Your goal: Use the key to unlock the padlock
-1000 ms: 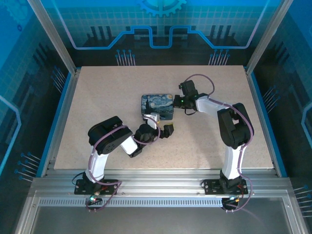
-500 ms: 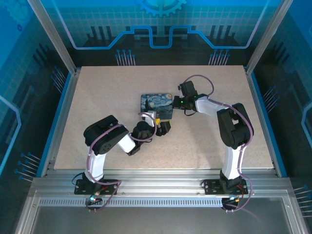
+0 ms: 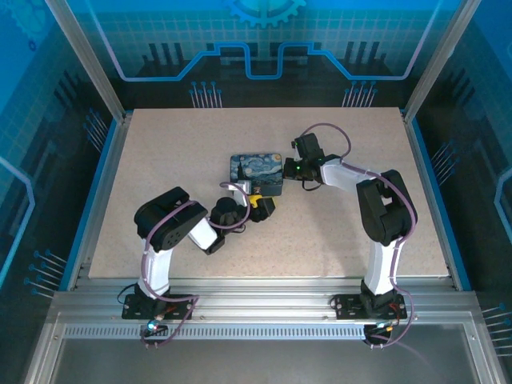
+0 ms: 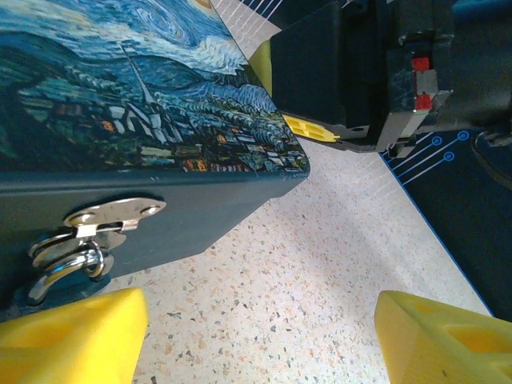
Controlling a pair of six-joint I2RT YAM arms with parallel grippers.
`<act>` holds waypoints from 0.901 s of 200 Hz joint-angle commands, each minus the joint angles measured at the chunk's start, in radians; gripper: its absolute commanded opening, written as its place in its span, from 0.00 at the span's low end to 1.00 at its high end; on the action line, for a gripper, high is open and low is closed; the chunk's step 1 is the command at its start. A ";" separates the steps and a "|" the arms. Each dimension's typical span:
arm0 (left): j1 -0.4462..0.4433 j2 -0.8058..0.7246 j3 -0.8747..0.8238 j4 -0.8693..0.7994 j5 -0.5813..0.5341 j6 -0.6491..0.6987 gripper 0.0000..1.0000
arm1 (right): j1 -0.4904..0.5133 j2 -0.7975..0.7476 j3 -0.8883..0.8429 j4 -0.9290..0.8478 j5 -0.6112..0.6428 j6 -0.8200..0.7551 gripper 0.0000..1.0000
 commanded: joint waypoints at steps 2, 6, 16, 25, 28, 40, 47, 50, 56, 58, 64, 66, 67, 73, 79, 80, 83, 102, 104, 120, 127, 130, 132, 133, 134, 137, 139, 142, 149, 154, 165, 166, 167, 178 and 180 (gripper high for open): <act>0.011 0.003 -0.019 0.037 0.004 -0.014 0.81 | 0.017 -0.040 -0.015 0.006 -0.009 0.006 0.00; 0.011 -0.005 -0.024 0.030 -0.004 -0.012 0.84 | 0.016 -0.040 -0.015 0.004 -0.007 0.006 0.00; 0.014 -0.030 -0.038 -0.003 -0.016 -0.002 0.88 | 0.017 -0.038 -0.014 0.000 -0.003 0.006 0.00; 0.015 -0.053 -0.049 -0.036 -0.020 0.015 0.90 | 0.017 -0.036 -0.010 -0.006 0.001 0.006 0.00; 0.015 -0.061 -0.053 -0.046 -0.022 0.021 0.91 | 0.017 -0.035 -0.008 -0.007 0.003 0.006 0.00; 0.015 -0.088 -0.069 -0.078 -0.028 0.036 0.95 | 0.017 -0.029 0.002 -0.020 0.008 0.007 0.00; 0.018 -0.103 -0.078 -0.093 -0.025 0.046 0.96 | 0.016 -0.026 0.009 -0.026 0.010 0.008 0.00; 0.018 -0.110 -0.080 -0.100 -0.026 0.049 0.97 | 0.017 -0.025 0.010 -0.030 0.013 0.009 0.00; 0.019 -0.121 -0.087 -0.113 -0.030 0.053 0.98 | 0.018 -0.024 0.013 -0.033 0.019 0.011 0.00; 0.020 -0.125 -0.088 -0.117 -0.030 0.055 0.98 | 0.018 -0.024 0.014 -0.034 0.019 0.012 0.00; 0.020 -0.135 -0.091 -0.132 -0.028 0.061 0.99 | 0.019 -0.024 0.015 -0.035 0.022 0.014 0.00; 0.020 -0.139 -0.091 -0.138 -0.028 0.064 0.99 | 0.020 -0.024 0.016 -0.037 0.022 0.014 0.00; 0.020 -0.141 -0.091 -0.143 -0.028 0.065 0.99 | 0.020 -0.024 0.016 -0.038 0.022 0.015 0.00; 0.021 -0.152 -0.088 -0.172 -0.032 0.070 0.99 | 0.019 -0.024 0.019 -0.042 0.025 0.015 0.00; 0.021 -0.164 -0.083 -0.208 -0.035 0.076 0.99 | 0.019 -0.026 0.022 -0.047 0.029 0.017 0.00; 0.022 -0.166 -0.082 -0.214 -0.035 0.078 0.99 | 0.020 -0.025 0.023 -0.048 0.030 0.017 0.00; 0.021 -0.171 -0.078 -0.232 -0.036 0.082 0.99 | 0.021 -0.027 0.024 -0.050 0.033 0.018 0.00; 0.021 -0.193 -0.057 -0.312 -0.057 0.114 0.99 | 0.021 -0.026 0.041 -0.070 0.043 0.018 0.00; 0.023 -0.194 -0.054 -0.316 -0.060 0.118 0.99 | 0.022 -0.026 0.043 -0.072 0.044 0.020 0.00; 0.019 -0.198 -0.033 -0.359 -0.084 0.154 0.99 | 0.024 -0.022 0.055 -0.080 0.042 0.023 0.00; 0.014 -0.195 -0.025 -0.366 -0.102 0.175 0.99 | 0.025 -0.021 0.057 -0.079 0.041 0.024 0.00; 0.010 -0.194 -0.023 -0.365 -0.109 0.185 0.99 | 0.027 -0.020 0.058 -0.078 0.039 0.025 0.00; 0.008 -0.192 -0.022 -0.363 -0.113 0.191 0.99 | 0.027 -0.020 0.059 -0.077 0.040 0.026 0.00; 0.007 -0.191 -0.021 -0.362 -0.115 0.194 0.99 | 0.027 -0.018 0.060 -0.078 0.041 0.026 0.00; 0.007 -0.190 -0.020 -0.360 -0.117 0.196 0.99 | 0.027 -0.018 0.061 -0.079 0.040 0.026 0.00; 0.004 -0.185 -0.017 -0.356 -0.120 0.203 0.99 | 0.028 -0.018 0.062 -0.079 0.041 0.027 0.00; 0.002 -0.183 -0.015 -0.354 -0.122 0.207 0.99 | 0.030 -0.017 0.062 -0.079 0.041 0.028 0.00; 0.002 -0.177 -0.012 -0.350 -0.125 0.214 0.99 | 0.031 -0.016 0.065 -0.079 0.040 0.028 0.00; -0.005 -0.165 -0.004 -0.343 -0.128 0.223 0.99 | 0.034 -0.013 0.066 -0.077 0.041 0.028 0.00; -0.009 -0.155 0.002 -0.338 -0.131 0.225 0.99 | 0.034 -0.011 0.069 -0.077 0.042 0.029 0.00; -0.018 -0.130 0.016 -0.328 -0.136 0.232 0.99 | 0.037 -0.007 0.072 -0.076 0.041 0.032 0.00; -0.019 -0.128 0.018 -0.327 -0.136 0.234 0.99 | 0.037 -0.006 0.072 -0.076 0.040 0.032 0.00; -0.020 -0.126 0.020 -0.327 -0.136 0.235 0.99 | 0.037 -0.005 0.072 -0.076 0.040 0.032 0.00; -0.035 -0.104 0.034 -0.318 -0.156 0.258 0.99 | 0.038 0.000 0.077 -0.076 0.035 0.036 0.00; -0.036 -0.099 0.037 -0.317 -0.157 0.262 0.99 | 0.039 0.002 0.078 -0.076 0.034 0.035 0.00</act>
